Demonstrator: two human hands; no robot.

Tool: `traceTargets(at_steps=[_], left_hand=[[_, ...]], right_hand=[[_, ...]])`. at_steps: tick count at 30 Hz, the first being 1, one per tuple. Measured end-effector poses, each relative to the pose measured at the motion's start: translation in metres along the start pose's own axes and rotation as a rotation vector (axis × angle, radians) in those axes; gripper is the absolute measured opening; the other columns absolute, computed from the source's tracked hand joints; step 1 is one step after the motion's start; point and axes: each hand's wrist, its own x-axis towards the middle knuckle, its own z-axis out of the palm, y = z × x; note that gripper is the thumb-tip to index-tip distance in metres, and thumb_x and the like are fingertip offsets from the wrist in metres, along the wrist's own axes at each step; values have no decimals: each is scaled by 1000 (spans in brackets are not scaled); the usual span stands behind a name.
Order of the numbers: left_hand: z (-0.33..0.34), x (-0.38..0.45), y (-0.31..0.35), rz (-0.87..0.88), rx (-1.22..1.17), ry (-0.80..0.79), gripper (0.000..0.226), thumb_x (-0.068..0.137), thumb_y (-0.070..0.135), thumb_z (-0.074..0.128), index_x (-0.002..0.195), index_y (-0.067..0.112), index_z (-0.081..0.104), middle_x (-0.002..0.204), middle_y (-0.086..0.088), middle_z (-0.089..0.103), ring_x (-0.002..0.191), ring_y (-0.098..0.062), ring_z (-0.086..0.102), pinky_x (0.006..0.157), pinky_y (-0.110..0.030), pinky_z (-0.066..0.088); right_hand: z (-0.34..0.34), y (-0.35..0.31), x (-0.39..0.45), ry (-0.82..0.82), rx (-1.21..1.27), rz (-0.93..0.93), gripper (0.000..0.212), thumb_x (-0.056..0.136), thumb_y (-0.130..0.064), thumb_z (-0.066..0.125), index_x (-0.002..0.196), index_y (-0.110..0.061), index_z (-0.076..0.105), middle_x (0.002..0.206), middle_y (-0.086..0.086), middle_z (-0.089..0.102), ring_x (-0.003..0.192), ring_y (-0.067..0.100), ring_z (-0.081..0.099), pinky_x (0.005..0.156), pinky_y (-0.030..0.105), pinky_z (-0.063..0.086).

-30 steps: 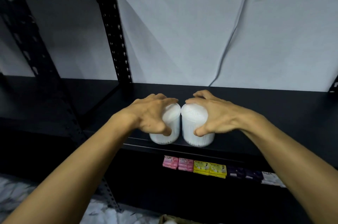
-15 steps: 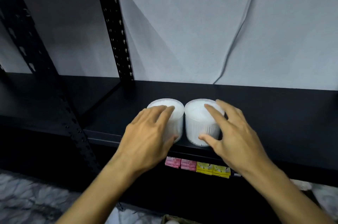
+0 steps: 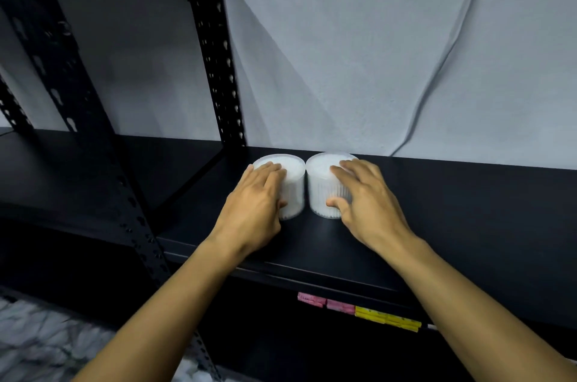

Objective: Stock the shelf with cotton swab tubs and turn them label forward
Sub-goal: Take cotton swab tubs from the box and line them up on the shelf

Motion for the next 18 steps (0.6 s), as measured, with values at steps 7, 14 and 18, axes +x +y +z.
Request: traceTargets(at_steps=[7,14,18], left_hand=[[13,39,-50,-89,40,-24,49,89,18,63,135,11,47,142,-5,48,134,-22,38,112,-39,31],[35,78,-96,-150,67,-38,46,91,26,61,131,9,47,136,-7,49,130,-24,38,87,-46,51],[47,98,-118,-160,98,-49,44,90,26,61,129,9,48,135,-9,50,130,-25,38,87,-47,51]], right_hand=[[42,-1,57,-53,70,-20,54,88,-15,64,138,-7,45,148,7,36,142,17,17,105,17,14],[91,-4,107,-32,132,-22,56,87,-9,65,138,-3,43,147,11,37,141,23,20,105,12,6],[110,-5,131,-45,119,-36,57,85,-6,65,138,-2,42,145,12,37,139,23,23,104,12,7]])
